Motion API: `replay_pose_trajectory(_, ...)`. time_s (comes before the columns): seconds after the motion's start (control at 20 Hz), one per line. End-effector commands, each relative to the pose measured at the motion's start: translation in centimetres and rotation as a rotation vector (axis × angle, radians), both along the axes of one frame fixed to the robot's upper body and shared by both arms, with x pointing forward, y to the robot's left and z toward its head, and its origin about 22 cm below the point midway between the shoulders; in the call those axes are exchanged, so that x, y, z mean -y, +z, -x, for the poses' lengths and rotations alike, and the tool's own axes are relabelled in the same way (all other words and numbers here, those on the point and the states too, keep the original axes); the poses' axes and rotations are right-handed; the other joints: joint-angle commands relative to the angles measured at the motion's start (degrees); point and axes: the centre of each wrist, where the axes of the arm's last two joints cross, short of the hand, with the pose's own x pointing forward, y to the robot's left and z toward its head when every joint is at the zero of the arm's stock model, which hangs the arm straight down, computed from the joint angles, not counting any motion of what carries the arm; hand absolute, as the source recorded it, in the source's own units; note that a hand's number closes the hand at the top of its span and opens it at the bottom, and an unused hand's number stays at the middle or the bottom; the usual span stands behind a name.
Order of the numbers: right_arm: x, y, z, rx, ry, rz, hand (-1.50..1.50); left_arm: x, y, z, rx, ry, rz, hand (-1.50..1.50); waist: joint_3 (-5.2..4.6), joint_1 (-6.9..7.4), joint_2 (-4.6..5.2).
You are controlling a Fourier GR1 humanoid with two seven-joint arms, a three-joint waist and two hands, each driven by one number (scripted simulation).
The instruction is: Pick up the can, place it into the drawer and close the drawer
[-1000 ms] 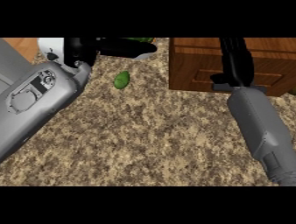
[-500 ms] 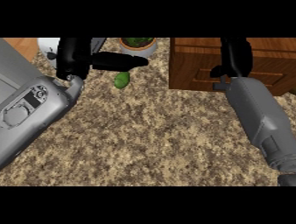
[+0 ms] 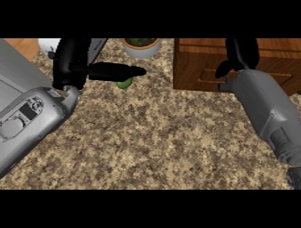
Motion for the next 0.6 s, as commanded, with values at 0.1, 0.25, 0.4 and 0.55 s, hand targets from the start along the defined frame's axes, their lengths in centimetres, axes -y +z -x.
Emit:
replay_pose_trajectory(0.1,-4.5,2.6,-1.0,0.091,0.109,-0.243,-1.5,-0.8,-0.3,0.2,-0.006,-0.001,-0.005,-1.5,0.08,0.78,-0.01)
replay_pose_trajectory(0.25,-3.7,2.6,-1.0,0.104,0.118,-0.359,-1.5,-1.3,-0.8,0.6,0.003,0.021,-0.001,-1.5,0.14,0.59,-0.31)
replay_pose_trajectory(0.4,-4.0,3.5,-1.3,0.099,0.175,-0.452,-1.5,-1.7,-2.0,0.9,-0.002,0.02,0.0,-1.5,0.04,-0.29,-0.43)
replay_pose_trajectory(0.55,-4.4,3.4,-1.2,0.132,0.186,-0.566,-1.5,-1.7,-1.9,1.1,-0.014,0.014,0.009,-1.5,0.08,-0.26,-0.39)
